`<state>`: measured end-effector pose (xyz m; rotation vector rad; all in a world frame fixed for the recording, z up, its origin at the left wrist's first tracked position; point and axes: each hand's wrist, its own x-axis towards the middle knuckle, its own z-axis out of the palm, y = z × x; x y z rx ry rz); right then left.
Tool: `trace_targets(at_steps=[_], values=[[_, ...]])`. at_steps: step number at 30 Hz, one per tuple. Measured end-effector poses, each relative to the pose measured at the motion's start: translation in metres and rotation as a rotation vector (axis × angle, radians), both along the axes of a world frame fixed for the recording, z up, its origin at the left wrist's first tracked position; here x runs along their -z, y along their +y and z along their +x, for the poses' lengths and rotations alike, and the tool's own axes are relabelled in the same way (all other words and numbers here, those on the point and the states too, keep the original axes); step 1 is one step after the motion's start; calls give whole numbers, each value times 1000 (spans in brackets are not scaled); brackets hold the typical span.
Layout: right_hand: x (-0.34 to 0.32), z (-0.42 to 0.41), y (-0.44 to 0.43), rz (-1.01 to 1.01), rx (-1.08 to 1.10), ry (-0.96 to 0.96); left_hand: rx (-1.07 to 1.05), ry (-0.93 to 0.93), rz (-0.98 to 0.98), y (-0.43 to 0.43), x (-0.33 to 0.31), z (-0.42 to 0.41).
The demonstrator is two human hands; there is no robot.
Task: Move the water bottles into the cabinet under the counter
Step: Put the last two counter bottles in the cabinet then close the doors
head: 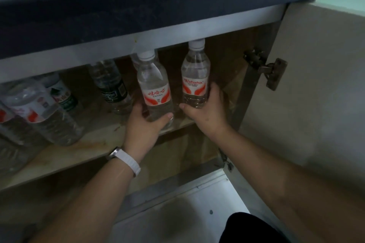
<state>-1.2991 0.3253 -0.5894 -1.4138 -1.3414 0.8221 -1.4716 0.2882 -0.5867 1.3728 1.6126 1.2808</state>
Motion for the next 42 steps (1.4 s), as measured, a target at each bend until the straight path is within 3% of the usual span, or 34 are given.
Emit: trace_targets(at_steps=[9, 15, 24, 34, 42], values=[[22, -18, 7, 14, 165, -104, -123, 68, 25, 5, 23, 12], [18, -1, 30, 36, 197, -27, -78, 16, 42, 28, 22, 29], [16, 20, 81, 110, 163, 27, -141, 87, 99, 82, 20, 65], [21, 22, 109, 172, 63, -67, -210, 387, 225, 129, 33, 76], [16, 25, 109, 153, 15, -17, -195, 300, 201, 130, 30, 80]])
